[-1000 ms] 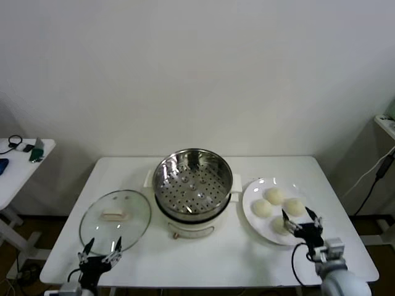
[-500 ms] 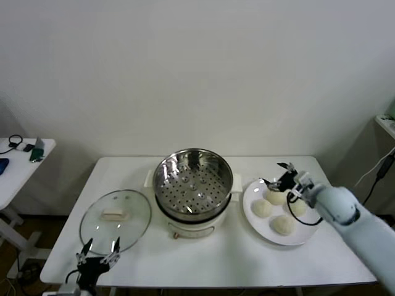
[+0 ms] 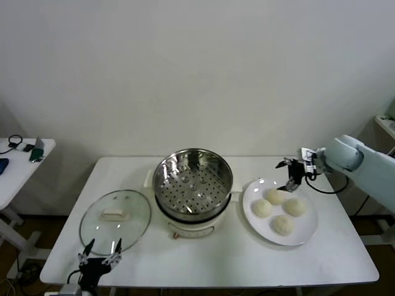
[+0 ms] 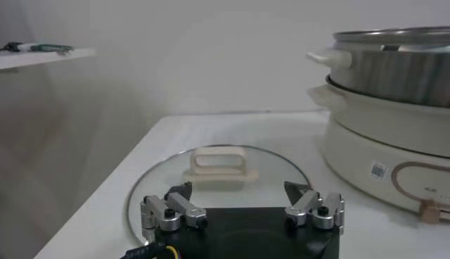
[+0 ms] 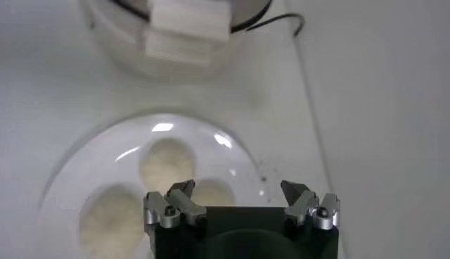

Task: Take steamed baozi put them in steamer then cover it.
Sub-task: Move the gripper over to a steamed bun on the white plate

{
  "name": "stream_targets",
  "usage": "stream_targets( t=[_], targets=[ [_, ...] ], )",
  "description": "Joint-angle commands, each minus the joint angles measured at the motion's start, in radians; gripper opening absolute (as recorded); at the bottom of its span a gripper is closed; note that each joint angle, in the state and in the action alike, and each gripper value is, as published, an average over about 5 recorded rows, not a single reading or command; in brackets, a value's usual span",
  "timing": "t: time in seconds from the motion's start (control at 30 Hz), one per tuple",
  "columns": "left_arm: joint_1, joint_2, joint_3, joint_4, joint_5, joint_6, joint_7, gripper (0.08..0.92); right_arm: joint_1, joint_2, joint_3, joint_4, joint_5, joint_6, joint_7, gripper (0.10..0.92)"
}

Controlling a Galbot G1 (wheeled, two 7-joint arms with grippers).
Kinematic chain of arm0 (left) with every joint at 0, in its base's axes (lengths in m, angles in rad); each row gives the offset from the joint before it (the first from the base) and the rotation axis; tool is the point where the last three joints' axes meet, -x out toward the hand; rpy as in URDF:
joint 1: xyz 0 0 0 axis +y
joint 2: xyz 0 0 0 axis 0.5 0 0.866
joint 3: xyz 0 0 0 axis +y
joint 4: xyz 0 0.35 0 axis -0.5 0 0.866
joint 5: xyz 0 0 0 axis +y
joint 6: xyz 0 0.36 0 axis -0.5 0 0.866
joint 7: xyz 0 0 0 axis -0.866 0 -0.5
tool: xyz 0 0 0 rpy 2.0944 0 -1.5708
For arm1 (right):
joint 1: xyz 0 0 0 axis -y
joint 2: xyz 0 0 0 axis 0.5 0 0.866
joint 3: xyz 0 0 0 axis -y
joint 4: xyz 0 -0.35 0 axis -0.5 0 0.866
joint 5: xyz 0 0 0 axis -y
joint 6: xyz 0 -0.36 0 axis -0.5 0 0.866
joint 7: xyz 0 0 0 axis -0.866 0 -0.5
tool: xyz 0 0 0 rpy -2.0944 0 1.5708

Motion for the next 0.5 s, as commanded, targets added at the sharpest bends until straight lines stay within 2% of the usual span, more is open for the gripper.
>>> stream_targets(
  t=[0.03, 0.5],
  targets=[
    [0.000, -0.002, -0.002, -0.006, 0.000, 0.000, 0.002, 0.823, 0.176, 0.093, -0.245, -0.169, 0.012, 0.050, -0.140, 0.823],
    [0.007, -0.015, -0.013, -0.022, -0.002, 0.002, 0.003, 0.823, -0.036, 0.283, -0.079, -0.381, -0.128, 0.137, -0.100, 0.823]
  ],
)
